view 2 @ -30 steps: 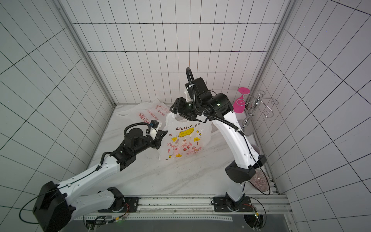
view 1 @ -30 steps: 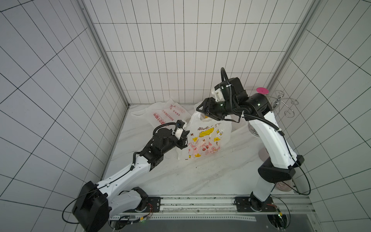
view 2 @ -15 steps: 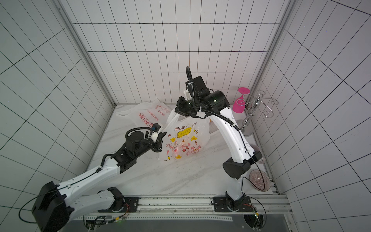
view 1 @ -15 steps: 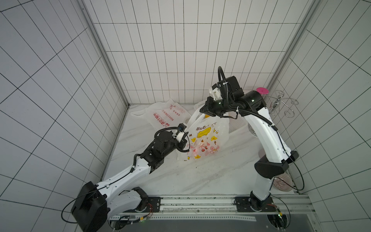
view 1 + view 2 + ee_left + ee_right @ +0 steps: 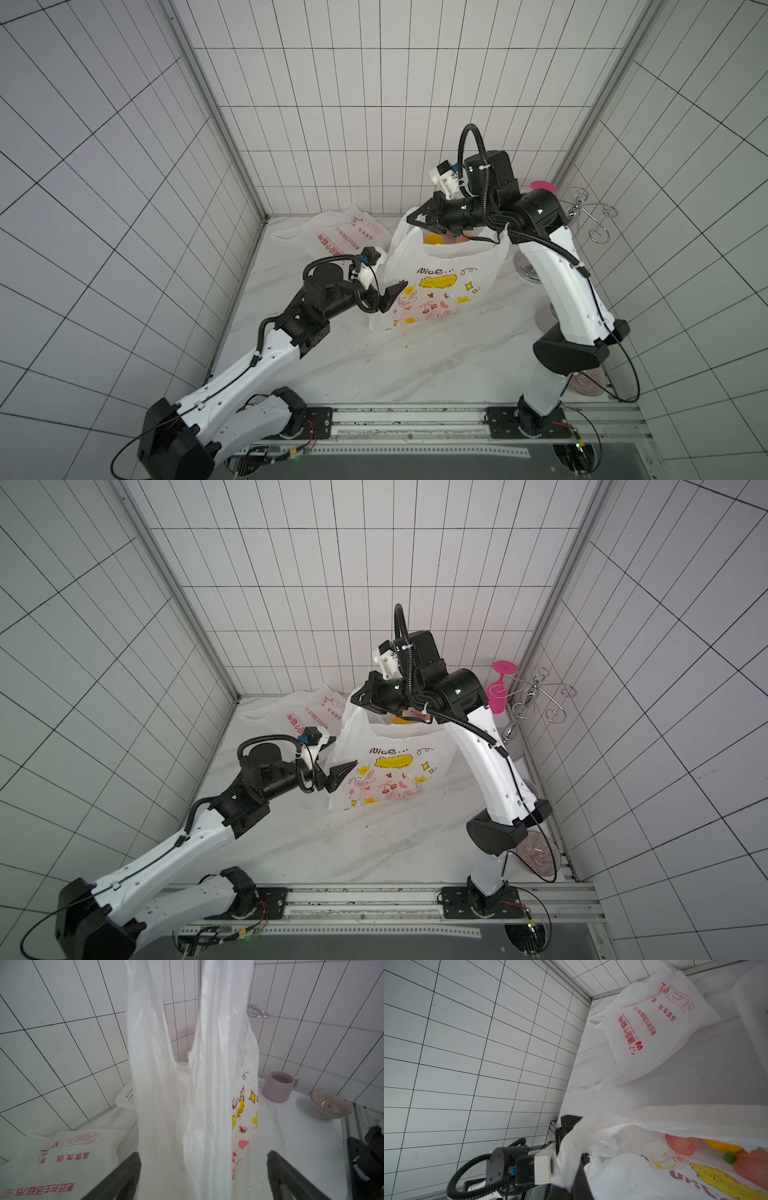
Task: Place the peach into a plastic bag & tie a knot
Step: Adjust the plastic bag at the center of the board.
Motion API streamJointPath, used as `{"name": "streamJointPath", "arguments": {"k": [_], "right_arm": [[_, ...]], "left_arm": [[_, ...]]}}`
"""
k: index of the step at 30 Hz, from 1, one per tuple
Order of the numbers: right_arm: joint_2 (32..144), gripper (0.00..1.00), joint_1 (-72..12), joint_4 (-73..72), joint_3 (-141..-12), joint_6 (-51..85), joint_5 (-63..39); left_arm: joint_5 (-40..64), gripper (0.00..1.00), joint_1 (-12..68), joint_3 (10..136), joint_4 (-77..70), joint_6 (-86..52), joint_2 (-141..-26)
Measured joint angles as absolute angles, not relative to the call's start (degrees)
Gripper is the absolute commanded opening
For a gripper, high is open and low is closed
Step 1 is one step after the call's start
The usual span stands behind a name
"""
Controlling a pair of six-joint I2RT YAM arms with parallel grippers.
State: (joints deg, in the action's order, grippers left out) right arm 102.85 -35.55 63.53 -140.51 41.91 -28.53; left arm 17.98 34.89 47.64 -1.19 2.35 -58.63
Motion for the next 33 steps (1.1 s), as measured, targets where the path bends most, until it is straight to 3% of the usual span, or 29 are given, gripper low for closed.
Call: {"name": "streamJointPath", "arguments": {"k": [7,17,22,33], "right_arm": [[102.8,0.0,-35.7,61.9,-140.5,41.9,-30.7],[102.5,0.0,-36.5,58.6,-139.5,42.0,-33.5],[102.5,0.0,-36.8,57.1,-138.9,42.5,-34.2],[102.5,0.0,-37.3,53.4,-137.7,44.3,-37.0]], "left_arm": [[26.0,0.98,31.0,57.7,-8.1,-8.8,-66.5],[40.2,0.97,30.5,56.6,-29.5,-30.6,-76.9],[40.9,0.79,31.6,56.0,-33.3,-29.7,-77.0],[37.9,0.26,32.5,53.3,-35.6,-27.2,-77.1]]}}
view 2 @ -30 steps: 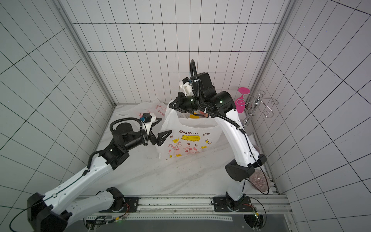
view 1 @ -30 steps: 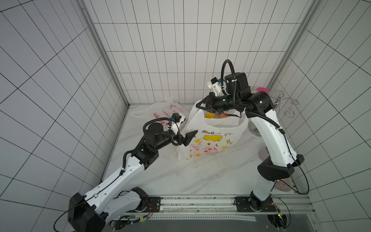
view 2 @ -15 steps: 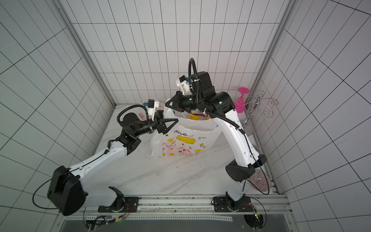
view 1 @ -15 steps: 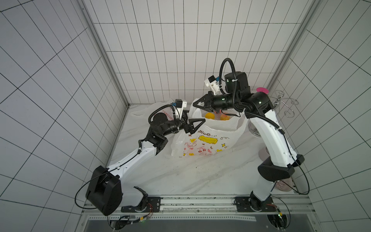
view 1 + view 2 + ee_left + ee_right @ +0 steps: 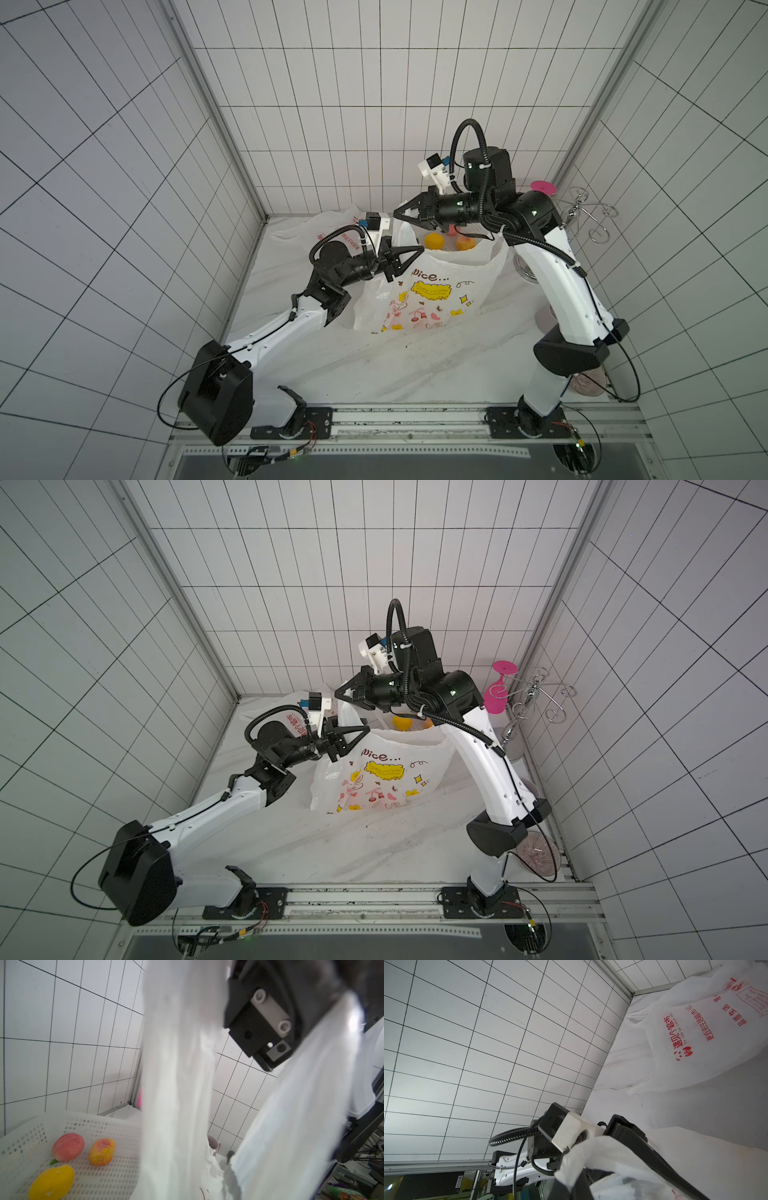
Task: Place the peach into a plastic bag & tie a knot
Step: Adjust the plastic bag at the center of the board, then cross the plastic bag at the center of the board.
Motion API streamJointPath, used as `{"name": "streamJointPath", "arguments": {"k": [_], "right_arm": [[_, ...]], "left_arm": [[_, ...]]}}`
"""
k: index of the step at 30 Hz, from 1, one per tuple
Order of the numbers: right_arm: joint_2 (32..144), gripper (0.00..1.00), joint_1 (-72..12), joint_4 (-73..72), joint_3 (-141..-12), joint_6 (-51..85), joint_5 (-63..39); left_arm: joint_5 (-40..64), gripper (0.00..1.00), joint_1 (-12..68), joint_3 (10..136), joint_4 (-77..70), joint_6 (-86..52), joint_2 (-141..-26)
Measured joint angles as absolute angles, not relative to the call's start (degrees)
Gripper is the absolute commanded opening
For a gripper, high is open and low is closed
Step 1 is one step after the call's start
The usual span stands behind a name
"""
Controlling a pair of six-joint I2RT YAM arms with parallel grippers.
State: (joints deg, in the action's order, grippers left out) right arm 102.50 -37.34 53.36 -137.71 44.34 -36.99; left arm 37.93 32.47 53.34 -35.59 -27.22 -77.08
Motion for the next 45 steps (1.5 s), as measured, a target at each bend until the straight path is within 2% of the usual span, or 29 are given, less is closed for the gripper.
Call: {"name": "streamJointPath", "arguments": {"k": [4,6,7,10,12,16,19,23,27,34,40,45], "right_arm": [[102.4,0.0,-37.6,51.9,-134.9,44.8,-37.3],[102.4,0.0,-37.5,51.8,-134.1,44.8,-37.3],[102.4,0.03,-37.5,52.0,-134.1,44.7,-37.3],[102.4,0.22,-36.6,52.1,-134.1,44.2,-38.0],[101.7,0.39,-35.3,51.7,-134.1,43.3,-39.4],[95.4,0.58,-29.3,50.5,-129.8,39.5,-40.8],[85.0,0.66,-23.3,48.9,-118.7,35.4,-39.7],[70.1,0.87,-16.8,46.3,-97.1,28.5,-34.6],[62.9,0.99,-12.1,42.9,-80.7,22.9,-30.3],[63.8,0.99,-8.9,25.3,-62.7,22.3,-30.5],[67.4,0.99,-5.3,6.6,-55.4,24.8,-36.3],[74.1,0.99,-2.6,-3.5,-54.5,26.9,-42.8]], "left_arm": [[35.3,0.12,32.2,52.2,-36.4,-27.9,-77.0],[34.3,0.01,31.7,51.1,-36.6,-28.1,-77.0],[34.2,0.0,31.4,50.5,-37.0,-28.2,-76.9],[34.2,0.0,29.7,49.3,-38.4,-28.5,-76.2],[34.2,0.0,28.0,48.1,-38.0,-28.4,-75.8],[34.8,0.0,24.6,46.3,-35.5,-28.2,-75.8],[36.2,0.0,22.1,45.4,-34.4,-28.3,-75.8],[39.0,0.0,19.6,45.3,-33.9,-28.1,-75.6],[42.6,0.0,19.2,45.3,-33.6,-28.0,-75.5],[47.9,0.0,20.3,45.5,-34.1,-28.9,-75.0],[51.2,0.0,22.3,45.5,-35.2,-30.0,-73.9],[53.1,0.0,22.9,45.5,-36.8,-31.3,-73.8]]}}
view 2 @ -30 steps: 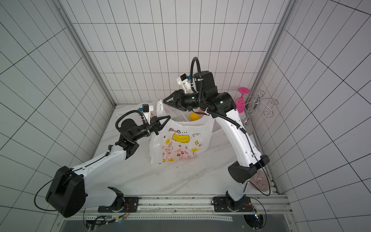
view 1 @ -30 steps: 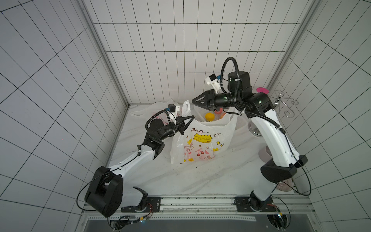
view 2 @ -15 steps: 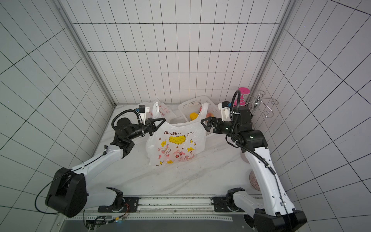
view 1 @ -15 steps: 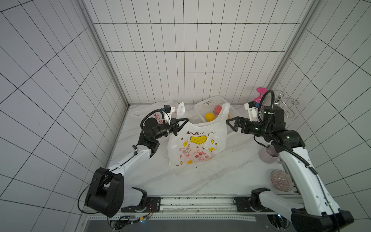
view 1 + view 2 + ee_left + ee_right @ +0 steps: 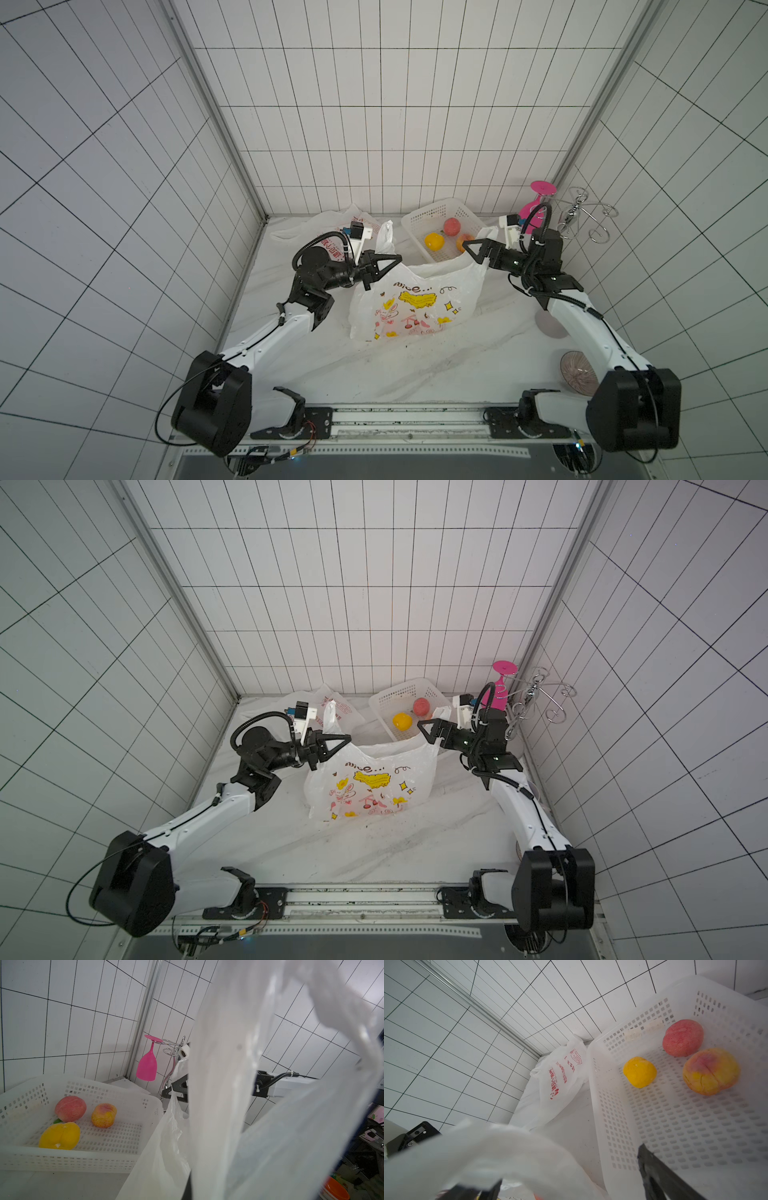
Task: Place the peach into a plastic bag & tie a knot
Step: Cross the plastic bag at the center of the board.
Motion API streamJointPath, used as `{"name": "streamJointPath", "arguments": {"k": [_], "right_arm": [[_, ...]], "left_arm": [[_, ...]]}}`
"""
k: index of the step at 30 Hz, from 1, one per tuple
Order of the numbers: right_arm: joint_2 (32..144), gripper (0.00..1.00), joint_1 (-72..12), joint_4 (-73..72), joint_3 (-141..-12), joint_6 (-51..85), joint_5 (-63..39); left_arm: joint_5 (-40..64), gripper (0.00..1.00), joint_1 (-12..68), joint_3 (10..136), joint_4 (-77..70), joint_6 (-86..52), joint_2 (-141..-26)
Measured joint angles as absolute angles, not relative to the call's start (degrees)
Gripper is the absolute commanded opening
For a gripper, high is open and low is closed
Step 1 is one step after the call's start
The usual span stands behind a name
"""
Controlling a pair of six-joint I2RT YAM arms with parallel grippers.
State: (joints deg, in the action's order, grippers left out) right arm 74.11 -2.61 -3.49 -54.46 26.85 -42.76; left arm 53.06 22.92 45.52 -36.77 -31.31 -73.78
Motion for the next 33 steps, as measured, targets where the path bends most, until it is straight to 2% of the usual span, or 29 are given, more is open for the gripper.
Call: {"name": "streamJointPath", "arguments": {"k": [9,28,33], "right_arm": [[76.3,0.99,-2.7,-24.5,-46.7,37.9,-54.5],[70.8,1.0,-5.4,-28.2,-42.3,38.2,-59.7],[70.9,0.97,-5.4,-30.8,-41.6,38.8,-60.7]], "left_arm": [[51.4,0.0,22.7,45.6,-35.3,-31.1,-73.8],[43.3,0.0,17.5,46.6,-32.2,-32.8,-75.1],[41.8,0.0,16.7,46.6,-32.2,-33.9,-75.4]]}}
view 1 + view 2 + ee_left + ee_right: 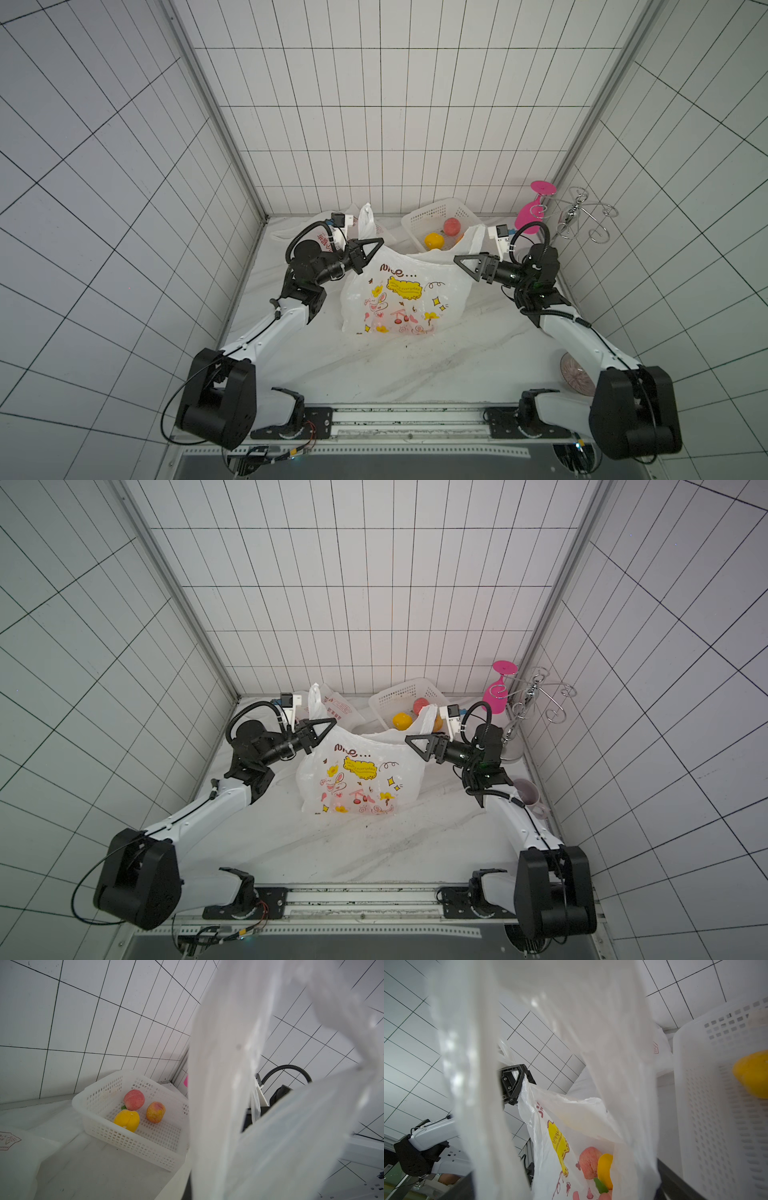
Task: Place the peach into a plastic bag & tie a knot
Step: Cross the plastic bag at the center of the board.
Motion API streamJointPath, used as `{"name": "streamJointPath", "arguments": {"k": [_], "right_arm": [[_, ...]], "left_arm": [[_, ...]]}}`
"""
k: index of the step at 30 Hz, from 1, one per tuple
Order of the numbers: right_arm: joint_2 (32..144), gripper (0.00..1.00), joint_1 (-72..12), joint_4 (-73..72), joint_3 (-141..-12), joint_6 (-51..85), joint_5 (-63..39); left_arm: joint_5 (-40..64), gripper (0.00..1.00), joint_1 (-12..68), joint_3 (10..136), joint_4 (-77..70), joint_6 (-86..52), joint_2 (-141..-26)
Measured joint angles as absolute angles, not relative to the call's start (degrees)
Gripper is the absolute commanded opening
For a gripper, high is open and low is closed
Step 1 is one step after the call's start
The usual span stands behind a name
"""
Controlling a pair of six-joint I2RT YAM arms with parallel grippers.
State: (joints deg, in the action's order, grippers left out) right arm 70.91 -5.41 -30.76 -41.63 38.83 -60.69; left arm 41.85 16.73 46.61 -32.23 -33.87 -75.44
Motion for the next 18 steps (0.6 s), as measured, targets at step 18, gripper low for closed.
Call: {"name": "streamJointPath", "arguments": {"k": [18], "right_arm": [[72.6,0.6,-8.1,-38.1,-39.0,41.8,-61.6]], "left_arm": [[40.1,0.0,13.2,46.6,-35.8,-40.0,-80.2]]}}
